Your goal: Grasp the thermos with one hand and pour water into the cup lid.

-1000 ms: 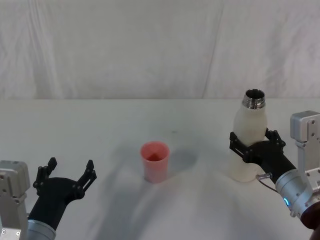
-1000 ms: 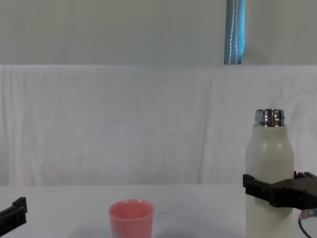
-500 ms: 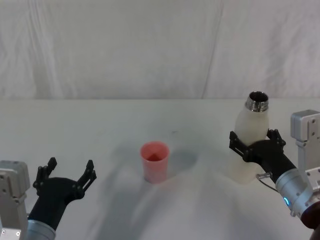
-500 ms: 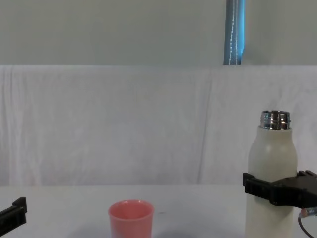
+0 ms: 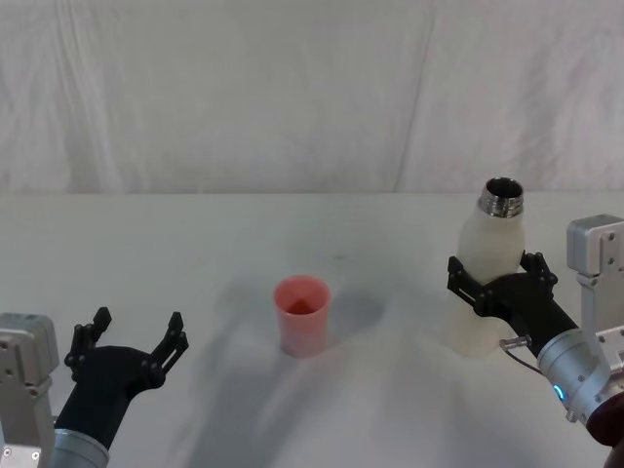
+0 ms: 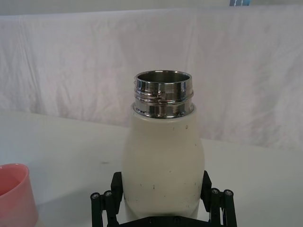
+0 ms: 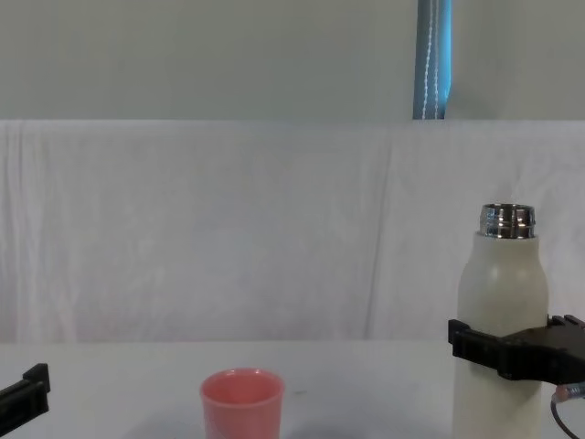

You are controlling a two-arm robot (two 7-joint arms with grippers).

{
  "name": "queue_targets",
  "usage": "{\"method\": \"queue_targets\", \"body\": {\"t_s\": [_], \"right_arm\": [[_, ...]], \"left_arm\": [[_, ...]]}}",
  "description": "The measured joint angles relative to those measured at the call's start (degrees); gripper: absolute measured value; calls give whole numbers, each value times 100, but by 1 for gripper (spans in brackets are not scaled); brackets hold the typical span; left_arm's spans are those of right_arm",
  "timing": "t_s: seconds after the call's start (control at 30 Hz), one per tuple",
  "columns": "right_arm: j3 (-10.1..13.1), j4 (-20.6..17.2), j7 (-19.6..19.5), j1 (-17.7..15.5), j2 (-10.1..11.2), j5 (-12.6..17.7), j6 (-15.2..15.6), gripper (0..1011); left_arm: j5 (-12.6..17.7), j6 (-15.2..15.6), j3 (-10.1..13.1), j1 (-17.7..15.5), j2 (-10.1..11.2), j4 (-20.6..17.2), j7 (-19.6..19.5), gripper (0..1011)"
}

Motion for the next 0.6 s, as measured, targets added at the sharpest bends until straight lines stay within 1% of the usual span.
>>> {"method": "queue_targets", "body": {"t_s": [0.6], "right_arm": [[15,4,-4,-6,-6,7,10,1000]], "left_arm": [[0,0,0,0,0,0,0,1001]]}}
